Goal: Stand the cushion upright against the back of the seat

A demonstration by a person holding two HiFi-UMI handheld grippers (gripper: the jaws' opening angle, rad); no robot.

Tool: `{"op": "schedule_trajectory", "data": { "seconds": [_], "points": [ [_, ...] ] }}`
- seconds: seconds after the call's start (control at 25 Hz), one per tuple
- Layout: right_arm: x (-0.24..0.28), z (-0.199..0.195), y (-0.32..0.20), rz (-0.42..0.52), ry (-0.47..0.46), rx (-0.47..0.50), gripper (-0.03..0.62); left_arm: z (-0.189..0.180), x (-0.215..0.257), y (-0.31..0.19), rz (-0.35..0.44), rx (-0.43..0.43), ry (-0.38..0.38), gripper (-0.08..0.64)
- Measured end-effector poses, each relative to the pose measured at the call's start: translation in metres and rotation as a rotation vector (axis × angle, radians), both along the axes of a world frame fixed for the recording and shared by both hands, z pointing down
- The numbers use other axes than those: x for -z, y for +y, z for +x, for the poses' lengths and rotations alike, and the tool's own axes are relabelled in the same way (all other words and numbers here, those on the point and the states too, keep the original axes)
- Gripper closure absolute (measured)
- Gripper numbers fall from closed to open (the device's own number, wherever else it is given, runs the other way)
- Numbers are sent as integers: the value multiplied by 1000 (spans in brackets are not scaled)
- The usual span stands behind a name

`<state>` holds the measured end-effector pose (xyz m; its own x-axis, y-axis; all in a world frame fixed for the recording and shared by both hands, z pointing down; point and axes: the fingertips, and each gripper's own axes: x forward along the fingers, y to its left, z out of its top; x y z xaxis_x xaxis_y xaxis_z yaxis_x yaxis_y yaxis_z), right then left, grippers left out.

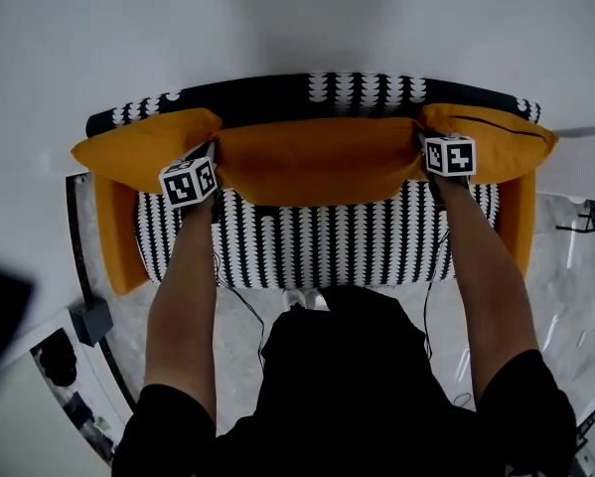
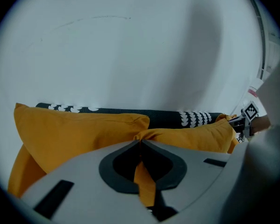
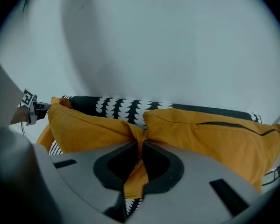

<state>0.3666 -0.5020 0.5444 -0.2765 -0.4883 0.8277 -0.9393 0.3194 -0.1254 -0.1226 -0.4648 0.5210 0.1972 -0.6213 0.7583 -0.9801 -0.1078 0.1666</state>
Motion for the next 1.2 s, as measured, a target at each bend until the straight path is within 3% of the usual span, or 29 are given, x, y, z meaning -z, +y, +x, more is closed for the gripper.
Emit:
{"op": "schedule_trajectory", "data": {
  "seconds": [0.36, 0.68, 1.2],
  "points": [
    [-7, 0, -8, -40, 1, 0, 537, 3, -8, -8, -17, -25, -20, 533],
    [0, 4, -2, -58, -65, -91, 537, -4, -10, 0, 0, -10, -27, 532],
    [61, 16, 15, 116, -17, -127, 485, -15, 52, 18, 146, -2, 0, 529]
  ]
}}
